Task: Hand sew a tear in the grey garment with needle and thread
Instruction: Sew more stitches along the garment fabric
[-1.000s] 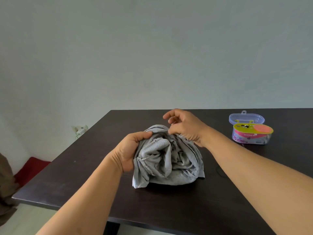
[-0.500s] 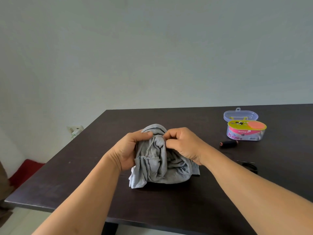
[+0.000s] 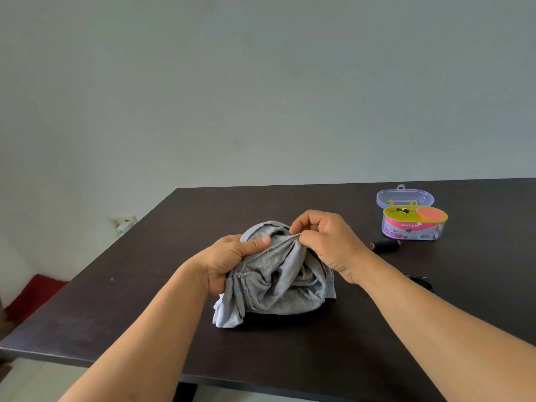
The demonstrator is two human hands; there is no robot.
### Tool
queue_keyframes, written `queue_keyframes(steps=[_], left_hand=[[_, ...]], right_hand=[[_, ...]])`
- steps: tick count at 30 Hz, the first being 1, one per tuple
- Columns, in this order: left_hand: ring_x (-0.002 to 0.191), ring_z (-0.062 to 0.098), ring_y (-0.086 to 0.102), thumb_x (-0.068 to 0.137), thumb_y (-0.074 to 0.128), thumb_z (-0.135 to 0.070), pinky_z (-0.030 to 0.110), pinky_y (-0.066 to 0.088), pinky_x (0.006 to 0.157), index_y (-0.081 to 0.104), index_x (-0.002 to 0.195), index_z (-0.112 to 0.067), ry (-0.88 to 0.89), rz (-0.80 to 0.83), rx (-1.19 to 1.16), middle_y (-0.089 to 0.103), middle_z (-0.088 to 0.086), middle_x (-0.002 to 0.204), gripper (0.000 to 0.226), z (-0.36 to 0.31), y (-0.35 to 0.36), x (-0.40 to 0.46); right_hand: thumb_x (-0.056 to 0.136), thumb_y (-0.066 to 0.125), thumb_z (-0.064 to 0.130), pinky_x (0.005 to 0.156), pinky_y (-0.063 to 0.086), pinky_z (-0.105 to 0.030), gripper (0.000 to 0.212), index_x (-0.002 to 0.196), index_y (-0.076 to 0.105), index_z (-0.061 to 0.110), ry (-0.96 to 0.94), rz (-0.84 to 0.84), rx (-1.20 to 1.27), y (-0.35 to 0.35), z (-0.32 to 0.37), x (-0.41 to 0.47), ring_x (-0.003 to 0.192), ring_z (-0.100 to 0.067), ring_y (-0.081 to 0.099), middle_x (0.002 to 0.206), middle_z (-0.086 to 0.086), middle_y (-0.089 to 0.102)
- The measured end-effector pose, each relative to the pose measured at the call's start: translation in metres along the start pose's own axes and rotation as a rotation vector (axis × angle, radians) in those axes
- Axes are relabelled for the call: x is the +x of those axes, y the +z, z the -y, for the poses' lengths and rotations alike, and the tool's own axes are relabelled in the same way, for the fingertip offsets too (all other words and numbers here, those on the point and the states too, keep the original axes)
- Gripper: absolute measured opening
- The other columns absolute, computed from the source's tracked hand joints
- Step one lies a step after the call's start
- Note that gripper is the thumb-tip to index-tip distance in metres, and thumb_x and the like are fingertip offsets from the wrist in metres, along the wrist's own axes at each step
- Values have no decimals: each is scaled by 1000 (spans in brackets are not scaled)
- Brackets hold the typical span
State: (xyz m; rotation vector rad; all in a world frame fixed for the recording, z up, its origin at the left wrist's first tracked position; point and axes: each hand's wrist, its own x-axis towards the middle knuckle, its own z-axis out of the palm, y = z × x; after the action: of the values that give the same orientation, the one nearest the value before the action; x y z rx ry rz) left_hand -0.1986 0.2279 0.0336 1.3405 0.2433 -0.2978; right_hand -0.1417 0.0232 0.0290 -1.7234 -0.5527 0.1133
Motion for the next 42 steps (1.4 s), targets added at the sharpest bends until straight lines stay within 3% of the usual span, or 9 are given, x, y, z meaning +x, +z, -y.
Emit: queue_keyframes(steps=[6, 10, 13, 20, 25, 27, 33, 37, 42], left_hand=[[104, 39, 67, 86, 69, -24, 52, 53, 96, 61, 127, 4, 44, -13, -102, 66, 29, 121, 50, -1, 5, 2], [101, 38, 68, 89, 65, -30, 49, 54, 96, 68, 118, 7, -29, 105, -178, 67, 29, 115, 47, 3, 8, 1], [100, 35, 69, 78, 81, -20, 46, 58, 89, 68, 118, 2, 51, 234, -113, 68, 25, 113, 48, 5, 7, -1], [93, 34, 69, 80, 70, -3, 44, 59, 83, 60, 123, 1, 157, 204, -164, 67, 24, 106, 44, 10, 5, 4], [93, 34, 70, 82, 69, -3, 44, 59, 84, 61, 123, 4, 138, 185, -170, 68, 25, 108, 42, 12, 6, 5], [98, 36, 69, 85, 69, -6, 47, 57, 90, 60, 127, 4, 138, 191, -187, 67, 25, 112, 44, 13, 6, 6], [98, 34, 67, 89, 65, -16, 46, 54, 90, 69, 102, -4, 138, 241, -253, 64, 17, 107, 18, 15, 10, 7], [82, 30, 69, 91, 57, -16, 46, 58, 82, 70, 87, -3, 122, 155, -320, 63, 8, 88, 19, 18, 11, 8], [77, 26, 66, 88, 58, -18, 43, 56, 86, 74, 84, -2, 96, 104, -281, 64, 6, 75, 22, 17, 13, 7]], right_hand=[[84, 54, -4, 61, 42, -28, 25, 82, 69, 15, 6, 27, -74, -3, -1, -5, 58, -14, 45, 50, 11, 52], [84, 54, 0, 63, 48, -31, 29, 81, 71, 23, -41, 8, -162, 1, -4, -5, 60, -10, 52, 65, -1, 64], [83, 53, 1, 69, 54, -37, 30, 81, 72, 25, -65, -36, -181, 0, -5, -4, 67, -13, 58, 78, -7, 71], [80, 57, 2, 76, 59, -39, 29, 90, 72, 25, -68, 58, -212, 3, -7, -9, 79, -21, 67, 82, 0, 72], [76, 69, 22, 71, 50, -28, 16, 91, 66, 17, -92, -15, 0, 9, -9, -13, 72, -10, 56, 80, 4, 62], [80, 78, 27, 65, 49, -23, 16, 83, 66, 16, -105, -36, -94, 12, -13, -14, 64, -2, 54, 71, 10, 61], [85, 76, 25, 59, 43, -14, 18, 70, 65, 27, -88, -27, -268, 15, -25, -19, 57, 1, 54, 60, 17, 61], [81, 76, 31, 62, 48, -19, 16, 70, 66, 26, -133, -24, -368, 17, -27, -27, 62, -3, 60, 66, 16, 65], [90, 65, 25, 63, 46, -20, 6, 86, 69, 23, -133, -45, -200, 20, -22, -25, 62, -3, 57, 69, 11, 64]])
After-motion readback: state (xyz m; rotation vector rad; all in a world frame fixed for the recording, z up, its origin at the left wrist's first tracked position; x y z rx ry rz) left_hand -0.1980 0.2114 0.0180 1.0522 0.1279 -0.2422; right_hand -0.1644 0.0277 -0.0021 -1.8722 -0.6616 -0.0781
